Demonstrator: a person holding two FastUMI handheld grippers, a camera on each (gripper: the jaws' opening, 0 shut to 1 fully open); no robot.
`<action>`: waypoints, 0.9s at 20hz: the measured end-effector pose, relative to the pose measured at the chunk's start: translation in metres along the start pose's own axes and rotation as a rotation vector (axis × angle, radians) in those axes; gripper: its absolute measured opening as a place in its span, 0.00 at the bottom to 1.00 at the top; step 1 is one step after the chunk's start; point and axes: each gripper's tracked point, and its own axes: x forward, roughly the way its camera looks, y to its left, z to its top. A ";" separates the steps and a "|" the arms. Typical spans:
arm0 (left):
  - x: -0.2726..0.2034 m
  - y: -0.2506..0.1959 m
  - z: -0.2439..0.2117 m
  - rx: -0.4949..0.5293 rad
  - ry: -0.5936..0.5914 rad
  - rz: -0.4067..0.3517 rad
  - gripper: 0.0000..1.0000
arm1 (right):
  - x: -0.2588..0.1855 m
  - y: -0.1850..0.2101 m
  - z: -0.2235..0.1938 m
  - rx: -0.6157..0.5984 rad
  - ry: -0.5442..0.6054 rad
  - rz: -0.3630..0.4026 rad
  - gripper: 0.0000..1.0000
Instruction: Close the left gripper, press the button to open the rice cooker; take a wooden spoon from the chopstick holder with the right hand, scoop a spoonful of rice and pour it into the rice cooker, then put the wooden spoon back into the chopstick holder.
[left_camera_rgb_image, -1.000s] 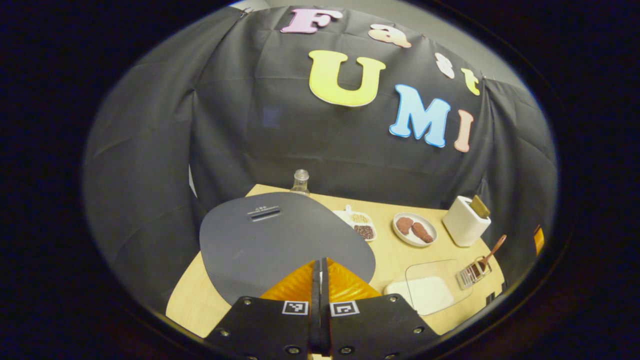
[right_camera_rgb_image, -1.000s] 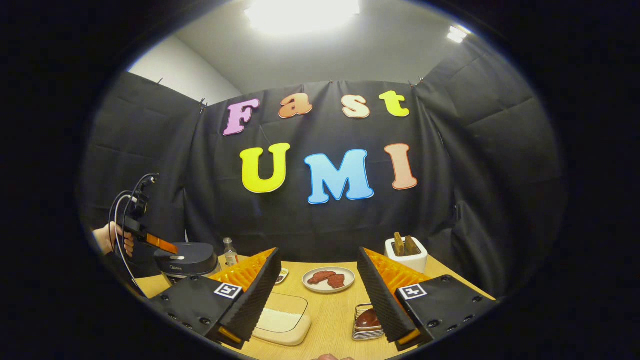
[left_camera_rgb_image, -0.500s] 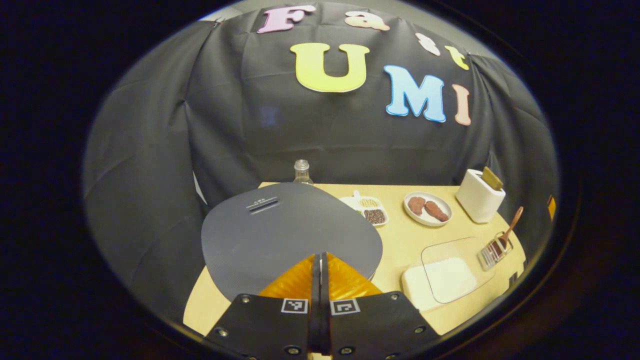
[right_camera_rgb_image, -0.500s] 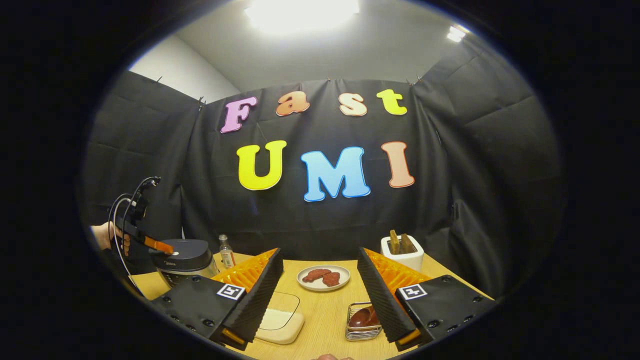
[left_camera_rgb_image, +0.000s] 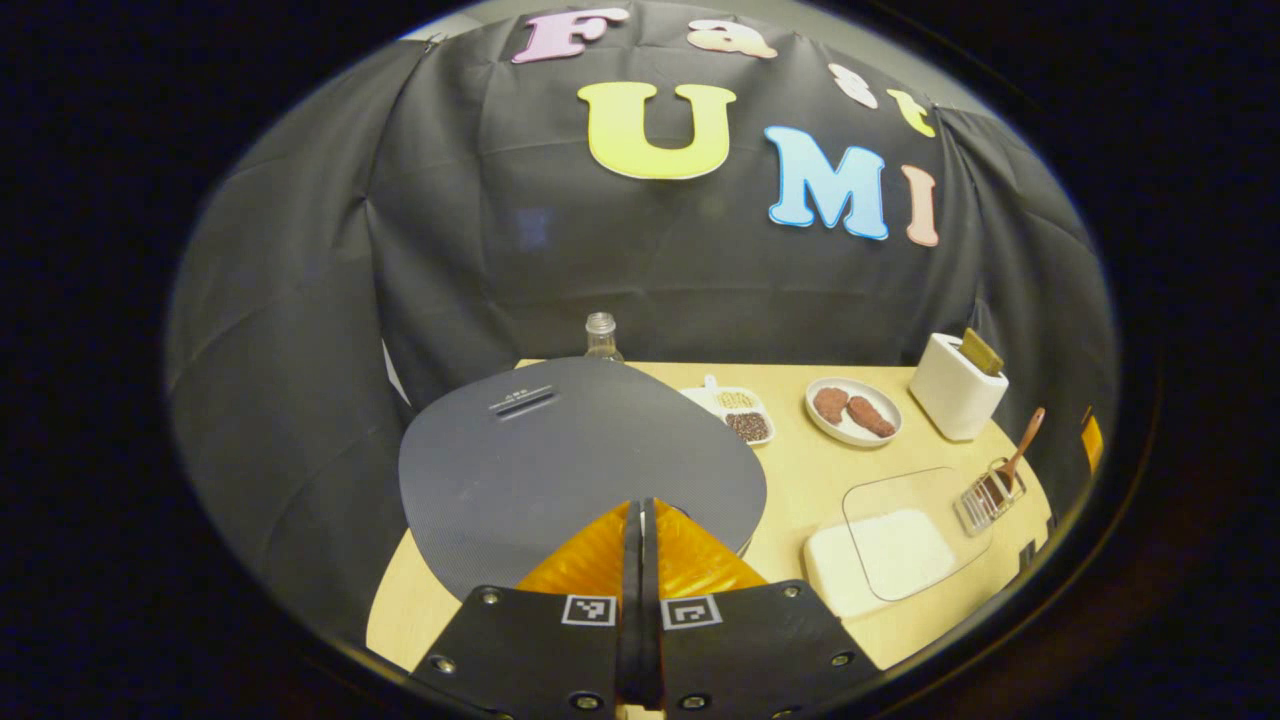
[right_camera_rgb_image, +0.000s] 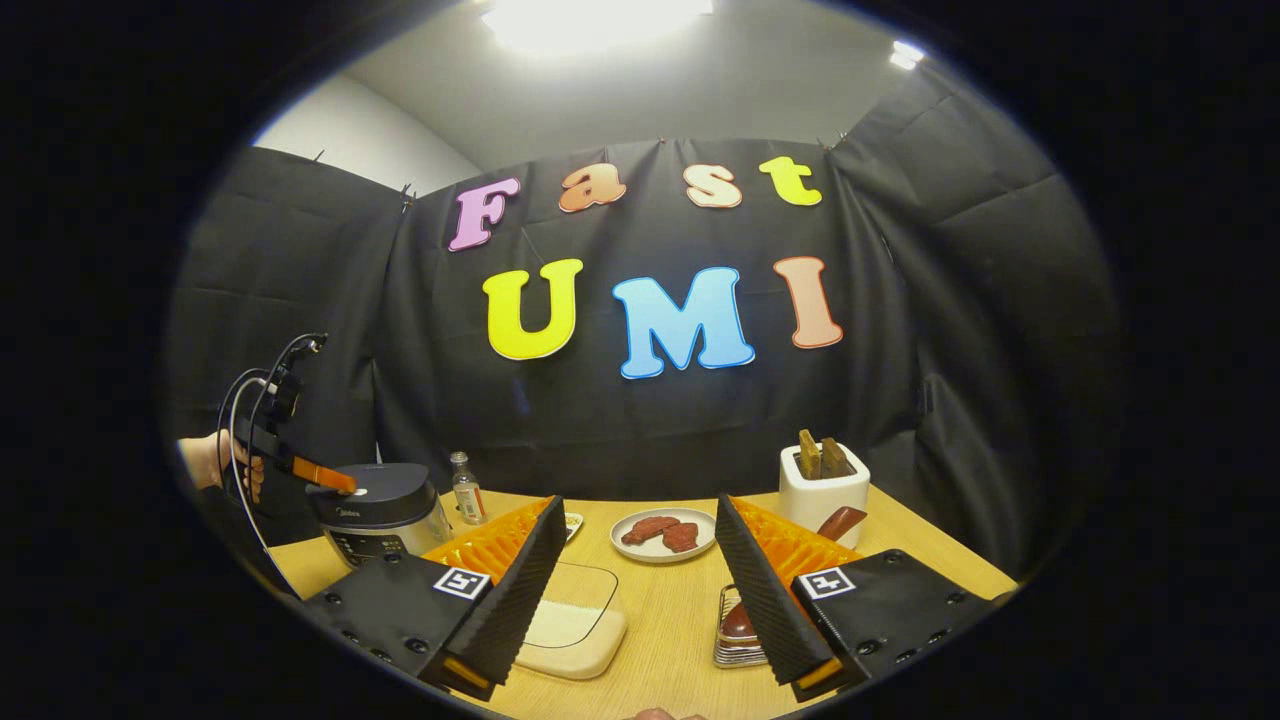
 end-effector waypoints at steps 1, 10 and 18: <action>0.001 0.000 0.000 -0.007 0.004 -0.003 0.02 | 0.000 0.000 -0.002 0.001 0.000 -0.001 0.96; -0.005 -0.001 0.003 0.020 -0.011 0.015 0.02 | -0.007 -0.005 -0.006 0.002 0.018 -0.018 0.93; -0.074 0.024 0.115 -0.051 -0.354 0.096 0.02 | -0.017 -0.026 0.003 -0.009 0.026 -0.073 0.96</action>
